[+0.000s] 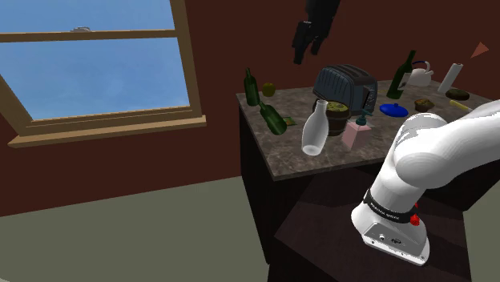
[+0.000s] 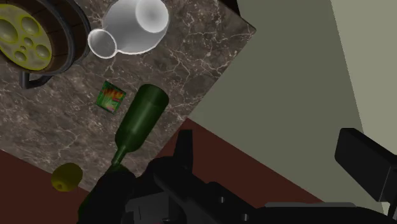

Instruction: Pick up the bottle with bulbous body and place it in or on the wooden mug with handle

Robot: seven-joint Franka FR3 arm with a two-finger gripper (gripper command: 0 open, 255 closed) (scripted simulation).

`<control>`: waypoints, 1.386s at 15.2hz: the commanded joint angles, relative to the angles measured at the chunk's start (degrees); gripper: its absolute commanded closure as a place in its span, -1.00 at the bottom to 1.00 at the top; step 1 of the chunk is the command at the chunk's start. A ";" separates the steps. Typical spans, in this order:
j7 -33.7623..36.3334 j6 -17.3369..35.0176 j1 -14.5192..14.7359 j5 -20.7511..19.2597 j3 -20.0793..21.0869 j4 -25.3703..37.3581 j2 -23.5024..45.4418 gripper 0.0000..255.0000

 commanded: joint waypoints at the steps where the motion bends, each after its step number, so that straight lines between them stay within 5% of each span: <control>1: 0.00 0.00 0.00 0.00 0.00 0.00 0.00 -1.00; 11: -9.54 7.46 -3.46 -3.98 -11.79 -10.01 1.45 -1.00; 21: -19.55 16.37 -7.25 -8.33 -24.24 -14.78 9.83 -1.00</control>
